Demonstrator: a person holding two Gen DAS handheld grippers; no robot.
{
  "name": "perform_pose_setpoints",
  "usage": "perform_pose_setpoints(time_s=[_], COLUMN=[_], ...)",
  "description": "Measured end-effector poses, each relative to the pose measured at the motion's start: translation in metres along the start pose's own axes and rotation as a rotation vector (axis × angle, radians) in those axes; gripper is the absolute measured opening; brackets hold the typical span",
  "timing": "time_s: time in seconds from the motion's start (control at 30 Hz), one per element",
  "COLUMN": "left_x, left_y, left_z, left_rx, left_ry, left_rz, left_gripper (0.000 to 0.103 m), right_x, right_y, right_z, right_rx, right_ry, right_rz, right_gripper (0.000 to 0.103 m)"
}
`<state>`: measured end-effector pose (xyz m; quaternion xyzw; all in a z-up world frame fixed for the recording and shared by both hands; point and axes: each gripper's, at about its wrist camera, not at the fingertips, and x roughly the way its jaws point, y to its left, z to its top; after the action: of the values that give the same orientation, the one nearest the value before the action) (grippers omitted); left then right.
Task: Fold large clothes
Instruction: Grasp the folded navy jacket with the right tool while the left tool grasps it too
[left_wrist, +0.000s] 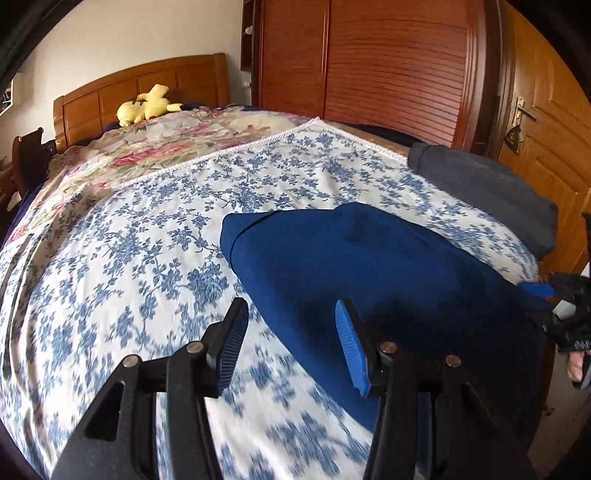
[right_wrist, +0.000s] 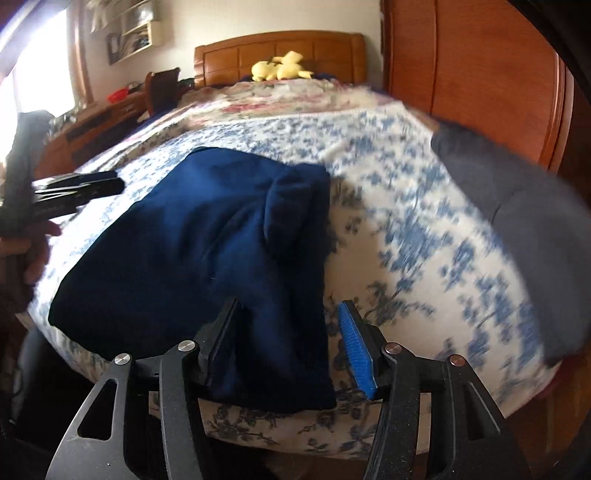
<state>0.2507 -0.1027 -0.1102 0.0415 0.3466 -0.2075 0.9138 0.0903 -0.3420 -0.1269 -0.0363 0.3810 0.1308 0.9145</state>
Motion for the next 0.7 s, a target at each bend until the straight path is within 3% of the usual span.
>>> perform_pose_setpoints(time_s=[0.27, 0.7], left_x=[0.056, 0.114], left_y=[0.026, 0.048], left_z=[0.025, 0.031], left_rx=[-0.023, -0.089], left_ry=[0.063, 0.148], left_rz=[0.027, 0.027], left_gripper=[0.048, 0.054], right_x=[0.028, 0.033], right_y=[0.007, 0.010], right_z=[-0.005, -0.009], right_rx=[0.015, 0.032], right_ry=[0.052, 0.060], right_rz=[0.075, 0.101], right_gripper=[0.064, 0.065])
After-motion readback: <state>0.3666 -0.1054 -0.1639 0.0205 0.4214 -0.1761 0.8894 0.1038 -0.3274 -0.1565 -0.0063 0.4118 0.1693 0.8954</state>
